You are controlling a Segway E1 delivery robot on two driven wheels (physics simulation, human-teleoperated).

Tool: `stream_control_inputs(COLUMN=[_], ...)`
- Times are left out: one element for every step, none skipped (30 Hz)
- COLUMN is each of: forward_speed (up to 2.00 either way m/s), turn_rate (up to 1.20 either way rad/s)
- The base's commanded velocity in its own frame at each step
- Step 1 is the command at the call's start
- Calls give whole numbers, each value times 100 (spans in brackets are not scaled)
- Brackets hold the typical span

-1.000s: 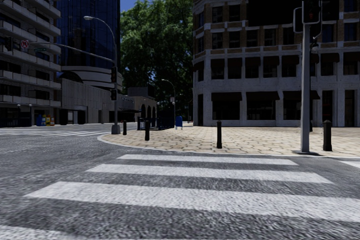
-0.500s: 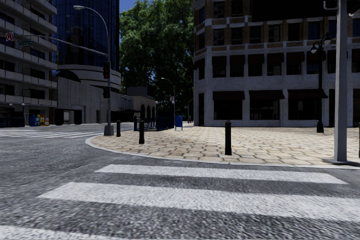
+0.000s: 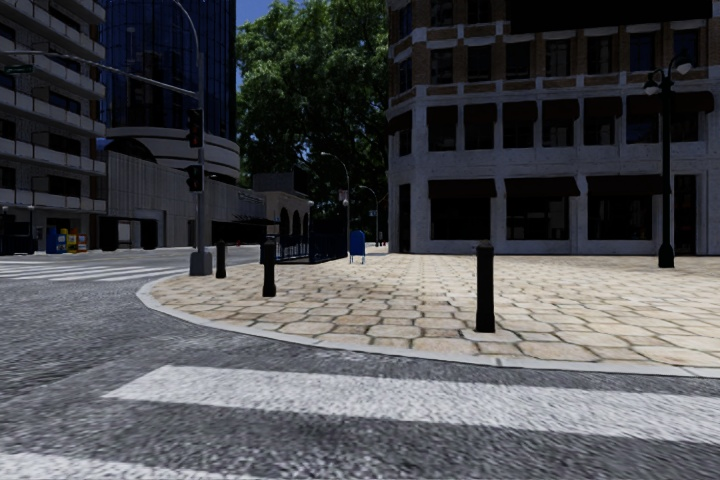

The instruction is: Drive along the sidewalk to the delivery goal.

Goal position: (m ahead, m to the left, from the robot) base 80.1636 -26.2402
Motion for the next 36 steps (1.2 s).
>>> stream_control_inputs(forward_speed=[200,200,200,200,200,200,200,200,200,200,200,200,200,200,200,200,200,200,200,200,200,200,200,200,200,200,200,200,200,198,188,182,182,174,169,162], turn_rate=[0,0,0,0,0,0,0,0,-1,-7,-9,-10,-10,-17,-21,-23,-23,-23,-24,-24,-25,-28,-28,-36,-39,-40,-40,-40,-40,-41,-40,-38,-38,-31,-19,-6])
